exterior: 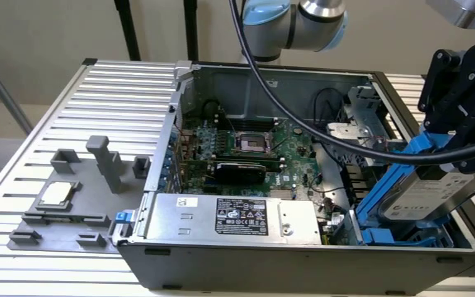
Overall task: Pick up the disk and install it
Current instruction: 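Insert the disk into the insertion slot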
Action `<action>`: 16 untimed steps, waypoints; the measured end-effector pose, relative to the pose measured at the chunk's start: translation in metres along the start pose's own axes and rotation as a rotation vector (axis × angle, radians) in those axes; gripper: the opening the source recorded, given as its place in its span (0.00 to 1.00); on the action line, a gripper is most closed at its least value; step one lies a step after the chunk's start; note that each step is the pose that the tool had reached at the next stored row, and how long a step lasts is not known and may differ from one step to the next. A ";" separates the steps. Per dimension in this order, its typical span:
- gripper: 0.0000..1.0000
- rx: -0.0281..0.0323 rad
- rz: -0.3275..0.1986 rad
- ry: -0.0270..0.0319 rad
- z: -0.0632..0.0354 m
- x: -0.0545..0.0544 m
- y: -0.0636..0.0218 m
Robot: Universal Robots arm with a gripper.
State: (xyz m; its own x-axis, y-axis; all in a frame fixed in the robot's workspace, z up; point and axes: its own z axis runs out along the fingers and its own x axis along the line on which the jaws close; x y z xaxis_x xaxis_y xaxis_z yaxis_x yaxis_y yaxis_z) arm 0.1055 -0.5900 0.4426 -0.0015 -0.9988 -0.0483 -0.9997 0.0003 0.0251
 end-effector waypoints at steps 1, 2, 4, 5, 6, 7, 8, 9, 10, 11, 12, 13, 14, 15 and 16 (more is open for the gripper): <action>0.33 0.0000 0.000 0.0000 0.0008 0.000 0.0000; 0.33 -0.0001 -0.001 0.0001 0.0015 0.000 0.0000; 0.33 -0.0001 -0.002 0.0001 0.0033 0.000 -0.0001; 0.33 -0.0002 -0.004 0.0002 0.0042 0.000 -0.0001; 0.33 -0.0002 -0.005 0.0002 0.0051 0.000 -0.0001; 0.33 -0.0003 -0.006 0.0003 0.0060 -0.001 -0.0002; 0.33 -0.0003 -0.008 0.0002 0.0070 -0.001 -0.0002; 0.33 -0.0005 -0.010 0.0002 0.0080 -0.001 -0.0002; 0.33 -0.0006 -0.012 0.0004 0.0089 -0.001 -0.0002; 0.33 -0.0007 -0.015 0.0003 0.0100 -0.001 -0.0003; 0.33 -0.0008 -0.017 0.0004 0.0112 -0.001 -0.0003; 0.33 -0.0010 -0.020 0.0006 0.0124 -0.001 -0.0003; 0.33 -0.0011 -0.022 0.0007 0.0137 -0.002 -0.0004; 0.33 -0.0011 -0.025 0.0007 0.0150 -0.002 -0.0004; 0.33 -0.0013 -0.027 0.0007 0.0162 -0.002 -0.0004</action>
State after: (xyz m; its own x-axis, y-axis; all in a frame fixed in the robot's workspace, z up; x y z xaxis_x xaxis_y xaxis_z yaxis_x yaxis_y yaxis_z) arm 0.1055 -0.5875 0.4265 0.0258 -0.9985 -0.0483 -0.9993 -0.0271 0.0251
